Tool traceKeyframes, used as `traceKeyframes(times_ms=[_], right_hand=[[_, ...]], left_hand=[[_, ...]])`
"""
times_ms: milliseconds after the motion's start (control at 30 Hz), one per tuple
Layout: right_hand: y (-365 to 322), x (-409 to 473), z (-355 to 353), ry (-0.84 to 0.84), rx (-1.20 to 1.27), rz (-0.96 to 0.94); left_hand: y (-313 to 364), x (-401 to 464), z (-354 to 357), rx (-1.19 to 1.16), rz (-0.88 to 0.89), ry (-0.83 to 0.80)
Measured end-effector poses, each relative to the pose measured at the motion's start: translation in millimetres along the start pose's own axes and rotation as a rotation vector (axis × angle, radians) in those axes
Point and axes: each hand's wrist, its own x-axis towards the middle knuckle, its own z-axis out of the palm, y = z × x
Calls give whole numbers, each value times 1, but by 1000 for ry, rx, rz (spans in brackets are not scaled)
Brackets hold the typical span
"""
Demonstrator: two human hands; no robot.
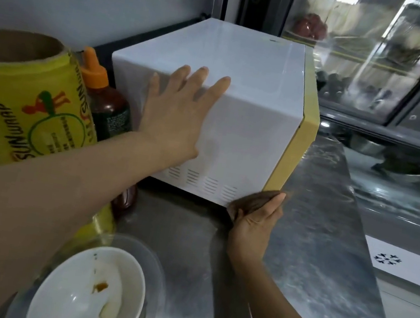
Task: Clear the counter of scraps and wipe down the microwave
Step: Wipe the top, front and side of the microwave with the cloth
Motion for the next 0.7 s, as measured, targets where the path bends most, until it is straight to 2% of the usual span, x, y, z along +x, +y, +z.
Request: traceKeyframes(times_ms=[67,133,167,333,433,533,700], right_hand=[[1,-1,-4,-14,-125,-60],[-4,-4,-18,-55,-260,-34],[-6,-7,-25,-86,-289,12],[13,-31,-56,-117,-316,-17],[-7,-45,-70,-109,-411,-293],[-42,-44,-63,-121,-195,-433],[-72,-13,-12,-203,-366,-938]], left_hand=[[1,0,-2,-11,-4,-9],[1,0,-4,-20,-12,-26],[1,0,-5,-18,-13,-38],[0,0,-12,16,-1,-93],[-6,3,-19,72,35,-115],[-13,8,-29,134,110,-123],[-33,8,-37,238,106,-177]])
